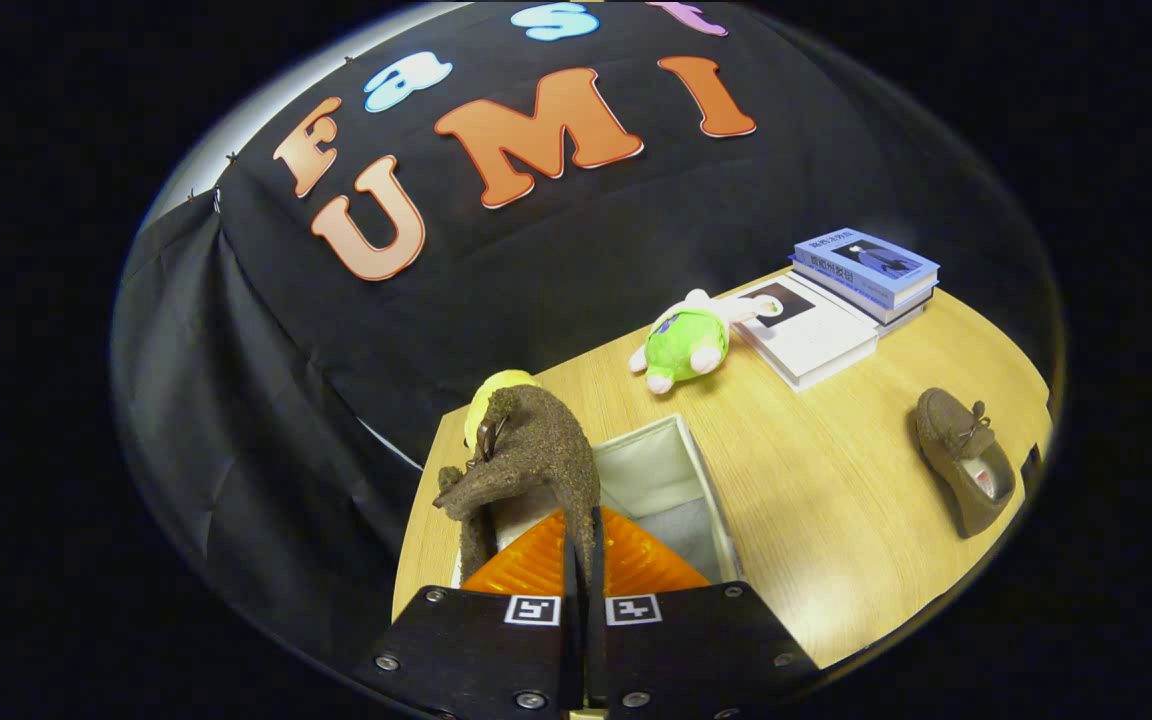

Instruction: Open the storage box then place both shoes into the box .Put the left shoe in first, then the right shoe, with the right side of both shoes facing outward in a uniform manner.

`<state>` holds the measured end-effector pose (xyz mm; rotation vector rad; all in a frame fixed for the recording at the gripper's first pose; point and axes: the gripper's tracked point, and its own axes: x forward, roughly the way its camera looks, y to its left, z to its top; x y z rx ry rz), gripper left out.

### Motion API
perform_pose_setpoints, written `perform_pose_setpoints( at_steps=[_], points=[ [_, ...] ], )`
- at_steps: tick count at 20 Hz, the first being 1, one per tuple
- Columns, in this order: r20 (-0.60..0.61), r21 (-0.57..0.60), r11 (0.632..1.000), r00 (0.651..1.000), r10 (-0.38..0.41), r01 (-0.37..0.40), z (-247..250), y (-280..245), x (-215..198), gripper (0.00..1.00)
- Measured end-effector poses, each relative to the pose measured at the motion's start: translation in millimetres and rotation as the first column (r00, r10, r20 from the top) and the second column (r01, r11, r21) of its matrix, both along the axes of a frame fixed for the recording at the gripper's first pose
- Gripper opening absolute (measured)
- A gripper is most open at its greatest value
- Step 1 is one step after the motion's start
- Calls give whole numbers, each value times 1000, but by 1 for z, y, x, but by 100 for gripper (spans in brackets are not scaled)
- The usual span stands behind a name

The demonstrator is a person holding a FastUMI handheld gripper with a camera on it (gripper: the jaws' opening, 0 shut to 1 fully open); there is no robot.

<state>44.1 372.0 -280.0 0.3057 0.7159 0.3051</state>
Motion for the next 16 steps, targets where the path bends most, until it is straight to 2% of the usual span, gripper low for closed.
perform_pose_setpoints(
  at_steps=[4,6,8,9,12,13,16],
  points=[
    [-42,-36,998,998,56,-57,-23,21,-17,3],
    [-31,-28,995,995,95,-96,-16,31,-22,6],
    [6,-5,994,994,107,-107,-1,33,-18,31],
    [33,-12,994,994,109,-108,9,30,-14,55],
    [102,-47,992,987,124,-119,30,20,-7,94],
    [115,-47,992,985,126,-121,34,17,-5,98],
    [136,-48,993,985,111,-105,44,-4,4,98]
  ],
)
